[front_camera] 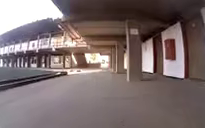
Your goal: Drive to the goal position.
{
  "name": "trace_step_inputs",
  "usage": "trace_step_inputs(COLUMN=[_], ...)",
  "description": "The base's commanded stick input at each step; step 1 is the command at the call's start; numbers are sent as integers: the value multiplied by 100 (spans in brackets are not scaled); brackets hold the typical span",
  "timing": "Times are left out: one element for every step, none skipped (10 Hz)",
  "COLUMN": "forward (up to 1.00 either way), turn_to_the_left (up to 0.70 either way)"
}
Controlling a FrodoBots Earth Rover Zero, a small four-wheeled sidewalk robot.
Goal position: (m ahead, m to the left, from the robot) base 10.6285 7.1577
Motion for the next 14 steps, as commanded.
trace_step_inputs(forward=[70,70,70,70,70,70,70,70,70,70,70,70,70,70], turn_to_the_left=[0,0,0,0,0,0,0,0,0,0,0,0,0,0])
